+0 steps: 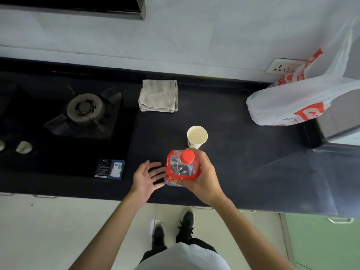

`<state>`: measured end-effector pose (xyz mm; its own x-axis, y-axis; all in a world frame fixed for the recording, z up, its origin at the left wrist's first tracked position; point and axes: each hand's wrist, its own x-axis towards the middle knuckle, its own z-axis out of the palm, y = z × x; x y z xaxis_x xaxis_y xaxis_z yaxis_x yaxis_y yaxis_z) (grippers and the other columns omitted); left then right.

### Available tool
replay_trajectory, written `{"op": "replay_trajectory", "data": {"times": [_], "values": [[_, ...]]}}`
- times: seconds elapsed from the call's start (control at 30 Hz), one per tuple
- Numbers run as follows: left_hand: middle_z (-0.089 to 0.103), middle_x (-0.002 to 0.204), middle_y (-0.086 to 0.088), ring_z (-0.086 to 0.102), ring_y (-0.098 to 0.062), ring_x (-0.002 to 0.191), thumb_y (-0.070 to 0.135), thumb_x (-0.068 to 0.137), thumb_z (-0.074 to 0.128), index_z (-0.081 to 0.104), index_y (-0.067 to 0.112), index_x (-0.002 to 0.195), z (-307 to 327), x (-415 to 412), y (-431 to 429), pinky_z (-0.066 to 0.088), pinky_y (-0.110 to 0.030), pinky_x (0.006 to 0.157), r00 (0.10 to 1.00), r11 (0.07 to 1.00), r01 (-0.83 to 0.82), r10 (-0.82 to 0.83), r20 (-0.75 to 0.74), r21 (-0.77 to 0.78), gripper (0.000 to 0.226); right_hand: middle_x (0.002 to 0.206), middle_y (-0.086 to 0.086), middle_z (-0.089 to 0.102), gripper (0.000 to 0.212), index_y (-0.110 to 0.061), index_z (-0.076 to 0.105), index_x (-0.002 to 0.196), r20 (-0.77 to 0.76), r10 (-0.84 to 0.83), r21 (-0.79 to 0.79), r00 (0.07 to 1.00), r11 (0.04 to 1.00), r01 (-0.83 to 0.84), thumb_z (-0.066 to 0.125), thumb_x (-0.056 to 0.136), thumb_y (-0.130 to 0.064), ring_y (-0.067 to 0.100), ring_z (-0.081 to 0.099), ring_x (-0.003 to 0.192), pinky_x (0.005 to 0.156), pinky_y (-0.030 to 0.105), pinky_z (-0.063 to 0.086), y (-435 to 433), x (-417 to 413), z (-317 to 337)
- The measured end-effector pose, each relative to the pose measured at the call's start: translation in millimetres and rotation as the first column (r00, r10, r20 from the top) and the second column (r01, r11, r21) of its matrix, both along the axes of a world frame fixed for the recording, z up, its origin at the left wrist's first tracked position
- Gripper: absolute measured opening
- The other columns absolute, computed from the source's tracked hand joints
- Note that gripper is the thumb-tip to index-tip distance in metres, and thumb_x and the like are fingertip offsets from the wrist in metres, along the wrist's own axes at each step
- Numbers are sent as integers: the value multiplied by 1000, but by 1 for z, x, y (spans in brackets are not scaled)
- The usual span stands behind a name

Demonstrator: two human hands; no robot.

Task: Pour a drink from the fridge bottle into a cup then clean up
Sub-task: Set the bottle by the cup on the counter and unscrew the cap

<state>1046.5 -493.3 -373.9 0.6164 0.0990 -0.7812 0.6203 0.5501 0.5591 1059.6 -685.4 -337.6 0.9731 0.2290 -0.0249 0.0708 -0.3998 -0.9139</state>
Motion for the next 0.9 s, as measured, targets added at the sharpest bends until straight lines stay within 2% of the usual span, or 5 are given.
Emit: {"op": "replay_trajectory", "data": {"times": [0.5, 0.6, 0.7, 0.77, 0.9], "values": [[68, 113, -16, 58, -36, 121, 25, 103, 39, 66, 7, 107, 10, -2, -4, 44, -54, 105, 984, 992, 112, -118, 134, 50, 33, 133, -11, 46, 85, -54, 34, 125, 16, 66, -82, 998, 995, -64, 91, 67, -31, -1, 49, 120, 87, 2, 42, 0, 5, -10], [68, 116, -12, 62, -29, 118, 17, 85, 54, 64, 13, 111, 16, -5, -3, 45, -53, 107, 929, 956, 237, -275, 249, 175, 28, 134, -12, 41, 87, -55, 30, 126, -1, 106, -94, 994, 990, -106, 90, 68, -30, -1, 47, 121, 87, 3, 44, -1, 5, -8], [63, 129, -1, 56, -17, 127, 12, 72, 59, 55, 22, 127, 25, -6, 0, 48, -38, 107, 772, 827, 401, -537, 341, 394, 56, 137, -14, 33, 93, -55, 24, 130, -28, 186, -145, 982, 971, -188, 90, 69, -33, 1, 43, 125, 94, 15, 51, -3, 6, 3], [54, 139, 8, 48, -7, 133, 24, 71, 70, 42, 26, 141, 33, -7, 2, 45, -28, 106, 632, 697, 464, -693, 346, 547, 76, 143, -11, 30, 99, -45, 22, 141, -33, 228, -234, 973, 945, -229, 89, 68, -41, 11, 41, 130, 101, 30, 51, -7, 7, 18], [35, 144, 24, 40, 8, 131, 28, 80, 81, 23, 37, 151, 47, -2, 0, 40, -5, 99, 431, 404, 424, -877, 212, 811, 92, 140, -6, 45, 91, -34, 26, 142, 38, 190, -456, 981, 877, -152, 81, 72, -55, 16, 52, 123, 91, 36, 56, -8, 9, 66]]}}
